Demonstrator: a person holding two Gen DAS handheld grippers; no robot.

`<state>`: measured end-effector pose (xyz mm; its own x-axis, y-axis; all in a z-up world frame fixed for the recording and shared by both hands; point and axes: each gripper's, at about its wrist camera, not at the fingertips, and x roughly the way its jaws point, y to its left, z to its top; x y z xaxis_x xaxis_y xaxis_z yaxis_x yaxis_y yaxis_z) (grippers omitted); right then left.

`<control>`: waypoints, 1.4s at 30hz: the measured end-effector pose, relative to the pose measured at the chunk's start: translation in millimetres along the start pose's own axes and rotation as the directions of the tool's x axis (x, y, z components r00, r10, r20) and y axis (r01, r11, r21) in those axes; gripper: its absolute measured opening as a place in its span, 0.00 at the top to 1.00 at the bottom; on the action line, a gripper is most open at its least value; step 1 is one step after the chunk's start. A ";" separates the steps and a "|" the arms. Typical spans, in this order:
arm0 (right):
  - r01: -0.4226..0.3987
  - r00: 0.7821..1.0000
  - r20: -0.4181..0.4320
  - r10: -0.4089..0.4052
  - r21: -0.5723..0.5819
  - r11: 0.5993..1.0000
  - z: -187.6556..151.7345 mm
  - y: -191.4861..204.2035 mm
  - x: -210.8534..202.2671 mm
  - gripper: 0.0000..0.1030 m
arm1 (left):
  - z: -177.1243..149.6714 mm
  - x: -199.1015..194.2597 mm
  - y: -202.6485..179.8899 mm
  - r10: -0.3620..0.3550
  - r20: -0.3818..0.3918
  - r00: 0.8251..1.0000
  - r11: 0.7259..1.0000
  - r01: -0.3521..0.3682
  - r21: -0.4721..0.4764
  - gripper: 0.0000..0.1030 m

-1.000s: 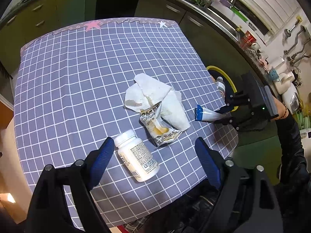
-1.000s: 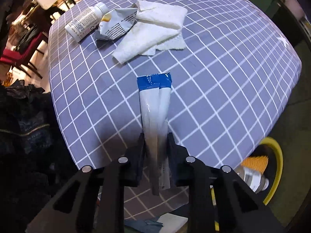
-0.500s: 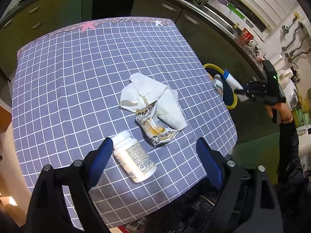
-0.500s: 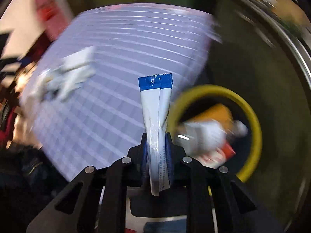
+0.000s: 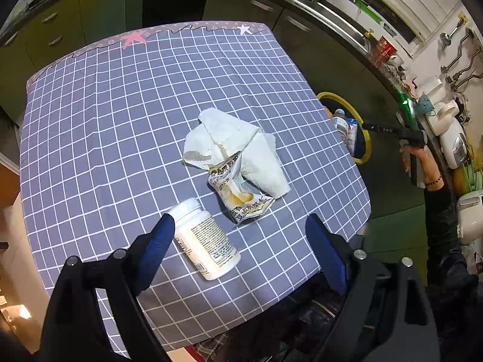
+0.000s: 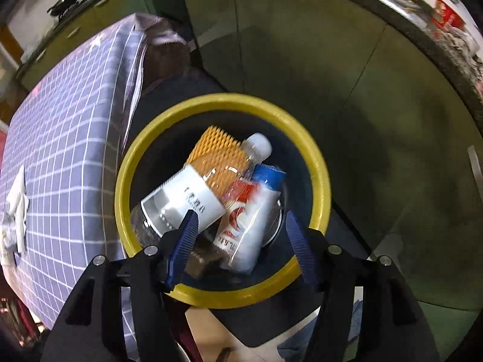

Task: Collect trash
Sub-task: 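Carry the tube to the bin and drop it with the right tool, then grasp the white pill bottle with the left tool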

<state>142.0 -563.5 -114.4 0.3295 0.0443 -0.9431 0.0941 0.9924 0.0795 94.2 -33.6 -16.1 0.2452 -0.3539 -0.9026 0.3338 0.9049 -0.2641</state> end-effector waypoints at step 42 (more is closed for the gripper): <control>-0.178 0.980 0.070 0.188 -0.129 0.976 -32.8 62.8 -17.4 0.41 | -4.9 96.0 41.4 0.035 -0.368 0.929 0.956 -0.138 -0.259 0.51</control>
<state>111.3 -498.2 -103.6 0.4066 0.2216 -0.8863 -0.0879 0.9751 0.2035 127.1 -28.9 -115.3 -0.0953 -0.2105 -0.9729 0.0500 0.9751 -0.2158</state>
